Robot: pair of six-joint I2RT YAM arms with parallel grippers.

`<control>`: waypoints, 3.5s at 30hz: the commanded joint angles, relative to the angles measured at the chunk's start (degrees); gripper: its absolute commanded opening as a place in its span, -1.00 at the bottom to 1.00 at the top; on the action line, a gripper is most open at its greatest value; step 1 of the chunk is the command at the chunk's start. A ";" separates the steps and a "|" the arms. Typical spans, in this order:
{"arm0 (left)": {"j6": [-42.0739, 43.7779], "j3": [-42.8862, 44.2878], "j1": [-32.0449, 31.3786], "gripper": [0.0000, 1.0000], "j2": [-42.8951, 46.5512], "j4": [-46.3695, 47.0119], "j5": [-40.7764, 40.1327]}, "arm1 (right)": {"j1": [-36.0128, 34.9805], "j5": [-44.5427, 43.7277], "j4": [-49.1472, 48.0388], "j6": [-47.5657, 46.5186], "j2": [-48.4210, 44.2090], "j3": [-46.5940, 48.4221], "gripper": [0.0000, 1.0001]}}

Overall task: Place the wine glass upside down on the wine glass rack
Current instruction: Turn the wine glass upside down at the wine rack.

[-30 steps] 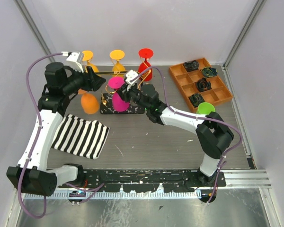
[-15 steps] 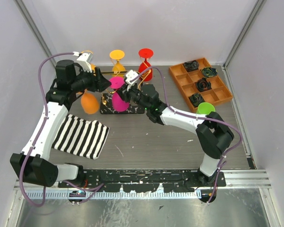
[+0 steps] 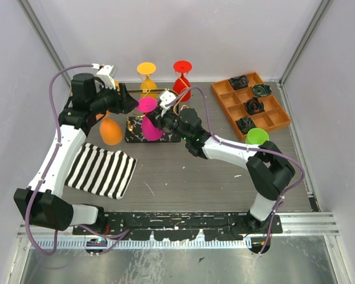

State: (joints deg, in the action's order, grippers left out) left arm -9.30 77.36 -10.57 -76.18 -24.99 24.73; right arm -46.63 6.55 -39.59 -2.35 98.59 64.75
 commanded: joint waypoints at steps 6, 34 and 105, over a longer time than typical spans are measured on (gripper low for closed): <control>0.69 2.24 -0.06 0.19 -0.87 -2.87 -0.91 | -0.30 1.79 -7.22 -0.65 -4.26 -2.82 -0.91; 1.13 2.78 -0.06 0.19 -1.60 -3.84 -0.84 | -0.30 0.25 -18.99 2.17 -4.53 -7.80 -0.99; 0.21 -4.48 -0.04 0.36 9.37 7.42 2.09 | -0.36 14.90 -14.82 2.33 2.14 0.35 -0.84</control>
State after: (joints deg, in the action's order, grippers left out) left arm -9.45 72.86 -10.66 -66.59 -18.04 27.09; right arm -46.00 14.81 -48.90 -1.15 101.67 64.07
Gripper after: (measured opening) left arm 0.681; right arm 0.210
